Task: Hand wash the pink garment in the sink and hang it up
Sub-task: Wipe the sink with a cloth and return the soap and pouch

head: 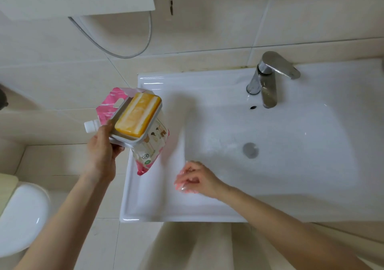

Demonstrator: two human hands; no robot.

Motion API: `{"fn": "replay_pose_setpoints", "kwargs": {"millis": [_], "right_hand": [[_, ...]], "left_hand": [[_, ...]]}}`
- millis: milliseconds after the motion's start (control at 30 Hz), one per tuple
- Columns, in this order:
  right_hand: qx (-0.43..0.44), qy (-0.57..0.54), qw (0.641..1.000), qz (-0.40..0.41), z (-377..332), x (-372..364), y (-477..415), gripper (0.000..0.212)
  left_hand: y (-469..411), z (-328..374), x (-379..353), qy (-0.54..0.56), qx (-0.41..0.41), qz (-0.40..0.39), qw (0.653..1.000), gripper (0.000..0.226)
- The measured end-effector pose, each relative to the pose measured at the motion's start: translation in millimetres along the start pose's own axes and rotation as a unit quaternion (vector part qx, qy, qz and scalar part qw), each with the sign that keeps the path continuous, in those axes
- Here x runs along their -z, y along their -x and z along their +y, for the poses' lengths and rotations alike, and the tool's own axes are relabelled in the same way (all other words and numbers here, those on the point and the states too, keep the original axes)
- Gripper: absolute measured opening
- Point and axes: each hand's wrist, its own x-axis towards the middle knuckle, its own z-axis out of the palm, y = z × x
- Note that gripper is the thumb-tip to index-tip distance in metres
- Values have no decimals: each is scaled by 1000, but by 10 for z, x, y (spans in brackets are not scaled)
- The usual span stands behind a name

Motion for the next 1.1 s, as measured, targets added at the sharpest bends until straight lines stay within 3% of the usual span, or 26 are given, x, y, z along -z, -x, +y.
{"fn": "replay_pose_setpoints", "kwargs": {"millis": [133,267,400,600,767,867,1000,1100], "right_hand": [[19,135,987,-84,-12,-89,173,24],[16,174,982,-72,-38,-28,367,22],[-66,130,988,-57,106,194,630,22],[-220,-51,974,32,297,756,1080,30],[-315,-40,948,14,438,1358,1272,21],[-378,74,923,19,510,1690,1238,25],[-408,85,897,150,847,1737,1087,20],[-383,334,837,203,1051,1634,1040,35]], "left_hand": [[5,5,-44,8,-4,-11,1000,22],[-16,-9,-89,15,-8,-39,999,24],[-35,-43,-120,10,-8,-61,998,23],[-12,-89,-226,-11,-4,-89,996,21],[87,-106,-321,-13,-6,-102,995,21],[176,-104,-418,-5,-9,-91,996,23],[317,-149,-546,2,-12,-74,997,24],[418,-208,-623,11,-11,-65,998,25]]}}
